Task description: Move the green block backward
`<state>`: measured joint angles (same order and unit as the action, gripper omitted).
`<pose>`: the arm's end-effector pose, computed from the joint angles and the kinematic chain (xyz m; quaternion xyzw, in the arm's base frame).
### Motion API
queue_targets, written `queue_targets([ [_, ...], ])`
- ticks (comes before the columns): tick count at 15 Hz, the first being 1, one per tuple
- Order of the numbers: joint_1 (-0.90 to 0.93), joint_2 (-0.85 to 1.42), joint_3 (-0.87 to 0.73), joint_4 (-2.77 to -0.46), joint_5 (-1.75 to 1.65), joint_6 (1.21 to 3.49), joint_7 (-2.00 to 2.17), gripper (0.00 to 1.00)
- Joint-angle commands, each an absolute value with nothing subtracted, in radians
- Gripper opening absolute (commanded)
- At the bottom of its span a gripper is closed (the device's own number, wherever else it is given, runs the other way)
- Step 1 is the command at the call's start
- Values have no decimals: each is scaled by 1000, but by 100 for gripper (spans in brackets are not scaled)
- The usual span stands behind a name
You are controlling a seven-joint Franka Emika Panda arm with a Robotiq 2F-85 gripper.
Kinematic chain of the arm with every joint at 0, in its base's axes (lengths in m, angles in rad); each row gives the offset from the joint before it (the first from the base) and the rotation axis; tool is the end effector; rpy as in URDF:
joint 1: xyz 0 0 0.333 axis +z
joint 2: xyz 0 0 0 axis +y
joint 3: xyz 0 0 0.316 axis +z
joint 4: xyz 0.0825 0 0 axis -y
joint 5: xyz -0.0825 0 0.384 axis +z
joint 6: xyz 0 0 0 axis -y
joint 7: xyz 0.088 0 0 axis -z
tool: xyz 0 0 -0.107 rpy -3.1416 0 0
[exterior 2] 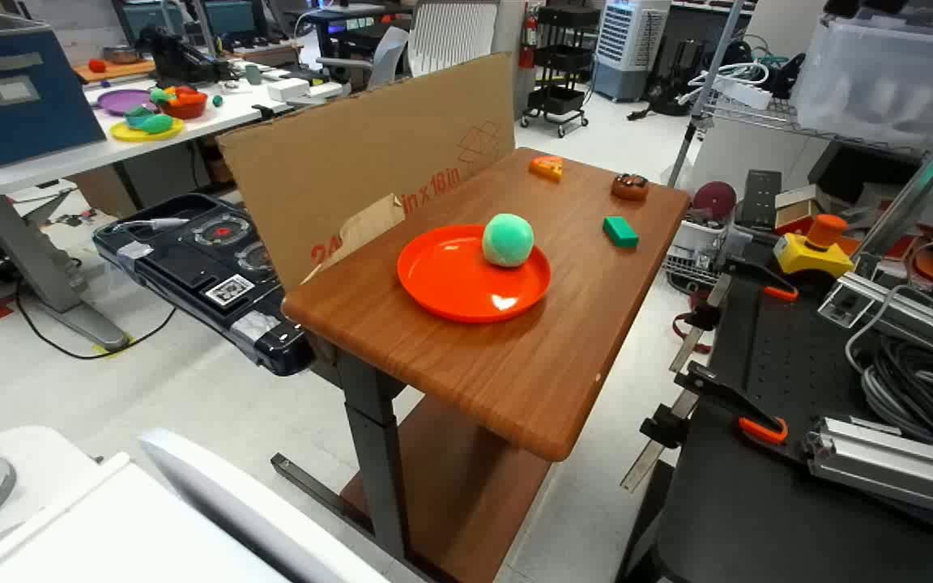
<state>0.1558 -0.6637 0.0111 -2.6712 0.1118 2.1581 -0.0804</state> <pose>0.3507 0.0636 0.4527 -0.9916 -0.0947 -0.0732 0.0484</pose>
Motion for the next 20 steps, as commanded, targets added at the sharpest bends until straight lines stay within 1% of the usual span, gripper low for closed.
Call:
queue_targets([
  [1, 147, -664, 19, -2669, 118, 2155, -85, 100],
  [9, 147, -664, 19, -2669, 118, 2155, -85, 100],
  [11, 130, -627, 17, -2652, 92, 2162, -89, 100],
  [14, 102, -548, 1, -2627, 52, 2201, -126, 100],
  [20, 30, -246, -30, -2524, -114, 2394, -229, 100],
])
